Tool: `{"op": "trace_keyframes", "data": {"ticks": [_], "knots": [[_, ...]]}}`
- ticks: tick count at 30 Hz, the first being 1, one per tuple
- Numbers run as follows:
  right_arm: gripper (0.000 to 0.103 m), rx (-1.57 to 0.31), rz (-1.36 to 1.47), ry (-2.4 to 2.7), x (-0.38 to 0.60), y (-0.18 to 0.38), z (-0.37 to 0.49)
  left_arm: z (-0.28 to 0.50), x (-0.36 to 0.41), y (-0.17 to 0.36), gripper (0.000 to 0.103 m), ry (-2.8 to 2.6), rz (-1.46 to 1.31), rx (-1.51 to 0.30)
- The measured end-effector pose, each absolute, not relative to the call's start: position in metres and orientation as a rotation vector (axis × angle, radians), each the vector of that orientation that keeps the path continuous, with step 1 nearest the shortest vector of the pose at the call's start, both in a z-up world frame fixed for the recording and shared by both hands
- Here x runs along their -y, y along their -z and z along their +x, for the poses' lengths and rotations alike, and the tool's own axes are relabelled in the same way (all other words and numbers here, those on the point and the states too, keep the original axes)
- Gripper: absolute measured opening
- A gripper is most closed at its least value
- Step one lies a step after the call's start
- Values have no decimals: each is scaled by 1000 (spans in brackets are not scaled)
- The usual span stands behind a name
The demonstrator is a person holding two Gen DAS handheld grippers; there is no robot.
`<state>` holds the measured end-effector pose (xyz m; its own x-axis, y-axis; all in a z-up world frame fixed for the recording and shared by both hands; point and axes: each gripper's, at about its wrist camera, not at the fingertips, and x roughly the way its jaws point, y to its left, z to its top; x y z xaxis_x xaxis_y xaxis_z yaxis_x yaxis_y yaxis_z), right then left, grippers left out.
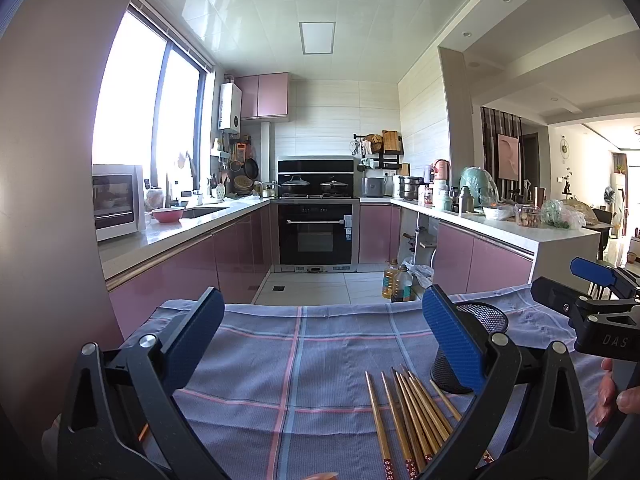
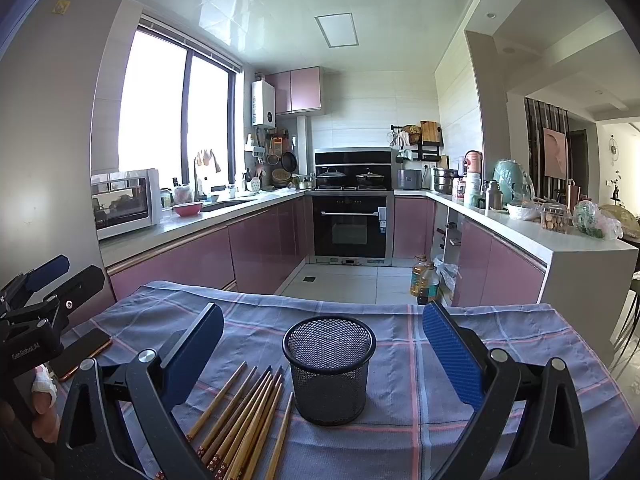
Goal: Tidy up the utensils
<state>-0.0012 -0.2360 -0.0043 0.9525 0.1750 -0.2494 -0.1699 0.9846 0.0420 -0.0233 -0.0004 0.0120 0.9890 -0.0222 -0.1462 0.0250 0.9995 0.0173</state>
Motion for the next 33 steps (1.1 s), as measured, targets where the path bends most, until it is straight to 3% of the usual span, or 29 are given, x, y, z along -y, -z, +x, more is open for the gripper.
{"op": "trace_keyframes", "data": {"ticks": [33], "knots": [[96,-255,22,-172,238,5,-2,-23,1,-12,98,26,20,-153]]}}
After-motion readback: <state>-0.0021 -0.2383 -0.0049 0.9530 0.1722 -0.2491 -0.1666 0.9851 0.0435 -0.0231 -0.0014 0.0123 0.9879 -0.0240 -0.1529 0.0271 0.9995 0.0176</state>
